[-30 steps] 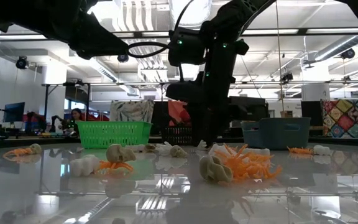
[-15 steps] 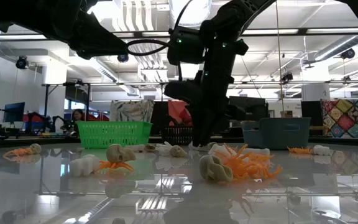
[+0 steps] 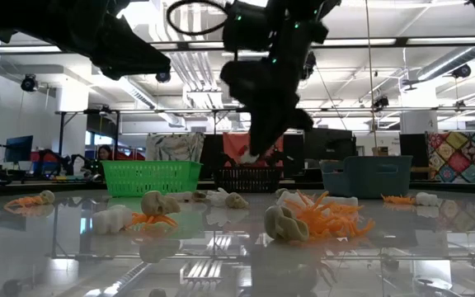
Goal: Sort Halloween decoration
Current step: Put the white skeleton toy into the blue bin
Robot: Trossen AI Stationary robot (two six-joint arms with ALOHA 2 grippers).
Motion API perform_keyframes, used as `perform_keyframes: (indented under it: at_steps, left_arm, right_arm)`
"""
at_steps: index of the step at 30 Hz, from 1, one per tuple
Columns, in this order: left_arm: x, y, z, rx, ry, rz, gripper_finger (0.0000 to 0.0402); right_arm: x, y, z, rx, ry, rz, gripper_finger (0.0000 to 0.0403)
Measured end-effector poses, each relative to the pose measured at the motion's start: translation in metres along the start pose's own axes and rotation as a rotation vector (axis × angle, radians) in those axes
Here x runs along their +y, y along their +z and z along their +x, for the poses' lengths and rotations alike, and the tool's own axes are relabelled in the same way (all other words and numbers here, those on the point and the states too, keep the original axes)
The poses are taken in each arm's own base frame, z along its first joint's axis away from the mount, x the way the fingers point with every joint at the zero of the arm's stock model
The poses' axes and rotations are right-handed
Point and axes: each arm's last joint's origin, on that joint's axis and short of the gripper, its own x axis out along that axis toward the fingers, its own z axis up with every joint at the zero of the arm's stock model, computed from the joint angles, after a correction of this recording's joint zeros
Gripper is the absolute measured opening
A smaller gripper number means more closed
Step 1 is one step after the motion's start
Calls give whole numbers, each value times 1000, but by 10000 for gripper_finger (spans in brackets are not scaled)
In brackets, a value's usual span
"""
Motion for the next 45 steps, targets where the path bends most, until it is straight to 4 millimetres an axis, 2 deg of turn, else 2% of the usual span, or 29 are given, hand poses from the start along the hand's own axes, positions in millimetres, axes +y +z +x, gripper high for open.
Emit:
perform_keyframes:
  at_steps: [3, 8, 14, 22, 28, 38, 45]
  left_arm:
    - [0, 1, 0, -3, -1, -9, 129]
    - [-1, 6, 0, -18, -5, -18, 129]
    - [-1, 12, 0, -31, -15, -25, 129]
    - [-1, 14, 0, -41, -16, -33, 129]
    - [-1, 15, 0, -51, -16, -39, 129]
    - [-1, 16, 0, -57, -17, -51, 129]
    - [-1, 16, 0, -58, -17, -70, 129]
  right_arm:
    - [-4, -7, -17, 22, -52, -17, 22]
    - [-17, -22, -46, 73, -238, -12, 22]
    - [-45, -41, -63, 132, -363, 55, 22]
    - [-91, -68, -60, 165, -407, 161, 22]
    - [-116, -82, -50, 107, -381, 216, 22]
    - [-123, -89, -42, 32, -373, 209, 25]
    - [-121, -84, -42, -7, -352, 191, 72]
